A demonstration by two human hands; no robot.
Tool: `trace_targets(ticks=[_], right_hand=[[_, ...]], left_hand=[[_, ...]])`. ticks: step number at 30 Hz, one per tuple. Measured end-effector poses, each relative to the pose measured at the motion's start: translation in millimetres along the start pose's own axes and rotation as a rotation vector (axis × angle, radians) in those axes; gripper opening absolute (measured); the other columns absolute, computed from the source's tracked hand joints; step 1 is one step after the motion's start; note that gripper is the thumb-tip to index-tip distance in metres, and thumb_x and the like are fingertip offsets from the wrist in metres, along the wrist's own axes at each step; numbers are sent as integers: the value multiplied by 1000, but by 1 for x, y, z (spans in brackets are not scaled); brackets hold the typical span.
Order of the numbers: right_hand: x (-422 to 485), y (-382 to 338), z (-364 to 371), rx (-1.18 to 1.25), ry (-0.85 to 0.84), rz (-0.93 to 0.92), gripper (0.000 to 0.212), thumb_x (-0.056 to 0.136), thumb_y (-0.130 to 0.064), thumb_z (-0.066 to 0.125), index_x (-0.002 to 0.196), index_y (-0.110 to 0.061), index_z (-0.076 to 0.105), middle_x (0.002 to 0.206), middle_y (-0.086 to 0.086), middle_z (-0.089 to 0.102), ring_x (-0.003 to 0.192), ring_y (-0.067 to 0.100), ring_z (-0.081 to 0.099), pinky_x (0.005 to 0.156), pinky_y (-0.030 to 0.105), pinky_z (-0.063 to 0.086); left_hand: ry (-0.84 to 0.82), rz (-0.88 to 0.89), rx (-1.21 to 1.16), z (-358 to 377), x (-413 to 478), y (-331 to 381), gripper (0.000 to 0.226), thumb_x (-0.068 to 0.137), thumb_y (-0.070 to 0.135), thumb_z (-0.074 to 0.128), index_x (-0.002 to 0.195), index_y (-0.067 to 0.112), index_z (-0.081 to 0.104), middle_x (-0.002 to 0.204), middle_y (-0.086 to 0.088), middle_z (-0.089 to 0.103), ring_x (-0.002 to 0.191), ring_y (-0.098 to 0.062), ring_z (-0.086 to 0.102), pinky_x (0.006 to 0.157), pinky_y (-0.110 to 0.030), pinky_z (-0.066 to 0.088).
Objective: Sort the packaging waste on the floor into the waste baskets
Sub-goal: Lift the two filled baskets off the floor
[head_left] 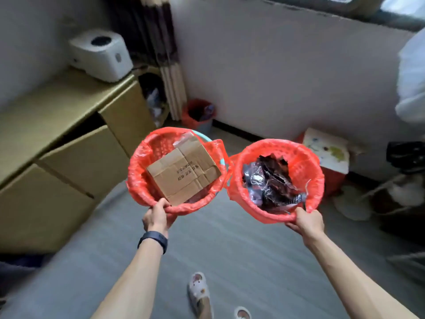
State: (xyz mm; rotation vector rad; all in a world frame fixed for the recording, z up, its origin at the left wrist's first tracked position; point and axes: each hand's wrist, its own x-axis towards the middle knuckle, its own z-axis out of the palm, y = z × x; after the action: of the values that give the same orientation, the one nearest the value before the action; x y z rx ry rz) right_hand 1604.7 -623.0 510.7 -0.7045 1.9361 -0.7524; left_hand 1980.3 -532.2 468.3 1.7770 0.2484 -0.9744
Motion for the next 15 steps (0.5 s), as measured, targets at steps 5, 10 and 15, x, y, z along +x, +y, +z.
trace_targets(ticks=[5, 10, 15], right_hand=[[-12, 40, -120, 204, 188, 125, 24, 80, -11, 52, 84, -14, 76, 83, 8, 75, 58, 26, 73, 70, 49, 62], [-25, 91, -216, 414, 440, 242, 25, 78, -11, 57, 96, -9, 74, 91, 14, 75, 56, 24, 72, 59, 37, 60], [-68, 145, -289, 580, 731, 352, 18, 78, -10, 62, 89, -9, 77, 84, 13, 74, 55, 27, 72, 61, 40, 62]], left_hand=[[-201, 39, 184, 92, -114, 6, 20, 52, 18, 62, 68, 5, 63, 70, -10, 63, 68, -26, 64, 82, -44, 59], [-466, 64, 420, 183, -177, -14, 29, 50, 19, 61, 75, 5, 63, 71, -10, 62, 64, -24, 62, 66, -32, 55], [-773, 112, 690, 252, -258, -60, 15, 65, 12, 59, 80, 9, 57, 79, -11, 58, 69, -24, 57, 62, -32, 49]])
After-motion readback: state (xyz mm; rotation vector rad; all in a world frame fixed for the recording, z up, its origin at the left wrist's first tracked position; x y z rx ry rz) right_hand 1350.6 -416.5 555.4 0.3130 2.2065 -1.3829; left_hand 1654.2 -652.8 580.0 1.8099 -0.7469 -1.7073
